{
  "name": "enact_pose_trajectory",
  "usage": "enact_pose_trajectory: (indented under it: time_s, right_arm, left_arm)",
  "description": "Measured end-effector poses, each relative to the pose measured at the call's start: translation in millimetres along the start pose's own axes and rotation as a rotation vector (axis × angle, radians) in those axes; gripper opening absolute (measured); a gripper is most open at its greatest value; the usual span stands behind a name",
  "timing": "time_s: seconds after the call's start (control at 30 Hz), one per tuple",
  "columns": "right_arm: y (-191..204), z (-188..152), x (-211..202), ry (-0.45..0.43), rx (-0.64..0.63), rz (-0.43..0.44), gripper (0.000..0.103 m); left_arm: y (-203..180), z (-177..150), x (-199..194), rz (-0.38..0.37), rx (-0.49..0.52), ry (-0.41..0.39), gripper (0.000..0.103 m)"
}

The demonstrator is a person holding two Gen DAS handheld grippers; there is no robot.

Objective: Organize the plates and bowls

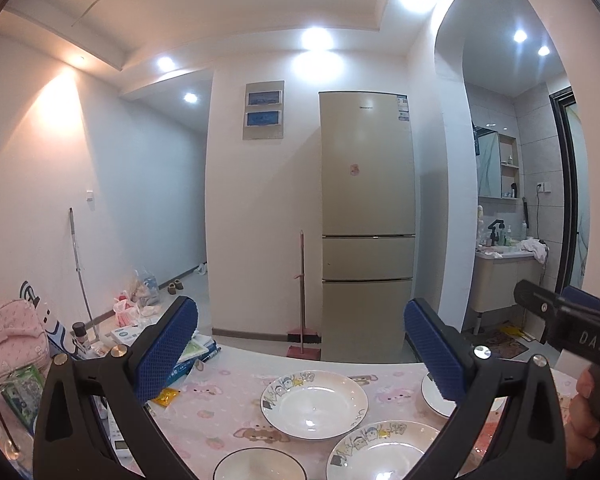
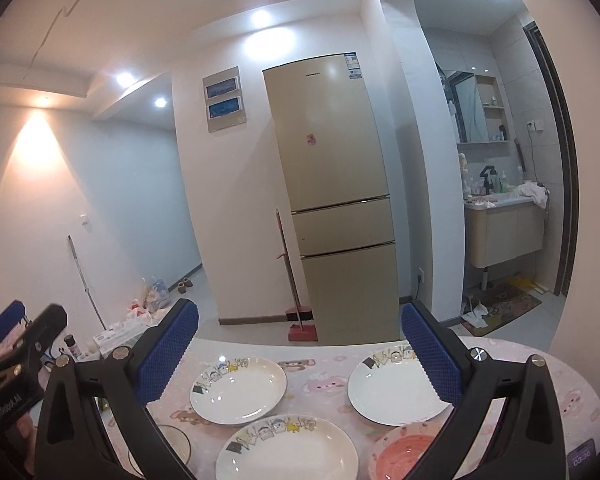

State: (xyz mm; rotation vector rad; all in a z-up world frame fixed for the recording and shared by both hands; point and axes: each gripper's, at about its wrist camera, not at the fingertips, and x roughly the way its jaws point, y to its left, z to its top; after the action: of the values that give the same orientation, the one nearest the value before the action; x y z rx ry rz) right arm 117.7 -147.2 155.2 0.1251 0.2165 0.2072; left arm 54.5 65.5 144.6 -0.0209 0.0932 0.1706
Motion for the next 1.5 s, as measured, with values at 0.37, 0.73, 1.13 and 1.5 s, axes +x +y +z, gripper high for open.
enact_pose_trajectory:
  time_s: [0.37,0.73,1.13,1.5]
  right_arm:
    - [56,-71,69,0.246,-0.107,0.105,0.097]
    - [107,-158,160,0.696,-0.101,0.25,0.079]
    - [127,-213,193,0.921,-0.148,0.359,0.052]
    - [129,-237,205,0.964,-0.123,0.405,0.019]
  left_arm:
    - [58,-74,34,0.128,-0.09,0.226,0.103]
    - [104,-161,81,0.152,-0.294,0.567,0.078]
    - [128,-215,109,0.123,-0.412,0.801,0.047]
    - [120,-224,117,0.083,-0.376,0.841,0.038]
